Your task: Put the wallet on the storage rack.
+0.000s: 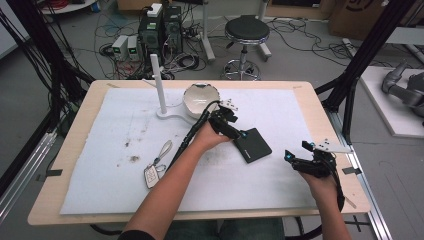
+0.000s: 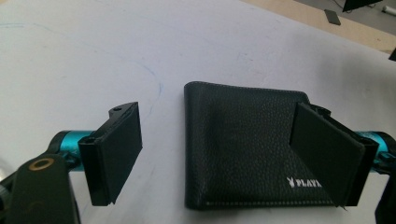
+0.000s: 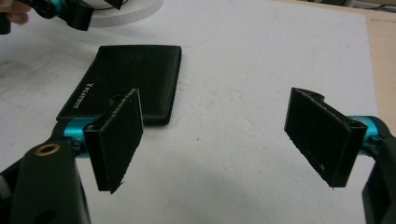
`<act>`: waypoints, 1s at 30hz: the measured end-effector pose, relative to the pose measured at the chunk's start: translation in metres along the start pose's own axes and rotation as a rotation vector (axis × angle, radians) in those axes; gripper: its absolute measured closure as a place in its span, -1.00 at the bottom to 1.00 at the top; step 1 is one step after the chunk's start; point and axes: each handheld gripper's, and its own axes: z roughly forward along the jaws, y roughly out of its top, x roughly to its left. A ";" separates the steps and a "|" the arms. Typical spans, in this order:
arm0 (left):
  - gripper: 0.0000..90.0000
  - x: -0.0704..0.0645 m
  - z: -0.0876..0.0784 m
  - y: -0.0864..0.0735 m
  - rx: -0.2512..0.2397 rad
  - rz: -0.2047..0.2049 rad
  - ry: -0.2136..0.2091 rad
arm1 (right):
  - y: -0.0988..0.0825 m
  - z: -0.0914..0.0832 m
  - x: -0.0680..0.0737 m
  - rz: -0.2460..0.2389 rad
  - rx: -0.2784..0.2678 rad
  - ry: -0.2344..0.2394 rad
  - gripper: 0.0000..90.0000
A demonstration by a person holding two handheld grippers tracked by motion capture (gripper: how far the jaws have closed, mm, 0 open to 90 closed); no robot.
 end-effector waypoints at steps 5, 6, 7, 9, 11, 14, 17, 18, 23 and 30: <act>-0.62 0.006 0.020 0.000 0.056 -0.014 -0.007 | -0.001 0.000 -0.001 0.004 0.002 0.001 -0.56; -0.62 0.006 0.020 0.000 0.056 -0.014 -0.007 | -0.001 0.000 -0.001 0.004 0.002 0.001 -0.56; -0.62 0.008 0.026 -0.002 0.073 -0.028 -0.009 | -0.001 -0.001 -0.001 0.001 0.002 -0.002 -0.56; -0.61 0.010 0.028 -0.003 0.091 -0.020 -0.003 | -0.001 -0.001 -0.001 0.006 0.001 -0.003 -0.56; -0.58 0.012 0.034 -0.008 0.126 -0.028 -0.004 | -0.001 -0.001 -0.002 0.006 0.001 -0.004 -0.56; -0.57 0.012 0.036 -0.011 0.137 -0.030 0.000 | -0.002 -0.001 -0.002 0.008 0.002 -0.008 -0.56; -0.53 0.010 0.036 -0.012 0.136 -0.015 0.011 | -0.002 -0.001 -0.002 -0.001 0.004 -0.009 -0.56; -0.49 0.010 0.036 -0.012 0.134 -0.015 0.005 | -0.002 0.000 -0.001 0.002 0.007 -0.007 -0.56; 0.12 0.008 0.033 -0.013 0.126 -0.027 -0.072 | 0.000 0.001 0.001 -0.013 0.007 -0.005 -0.56; 0.37 0.009 0.031 -0.014 0.114 -0.016 -0.068 | 0.000 0.001 0.004 -0.023 0.010 -0.006 -0.56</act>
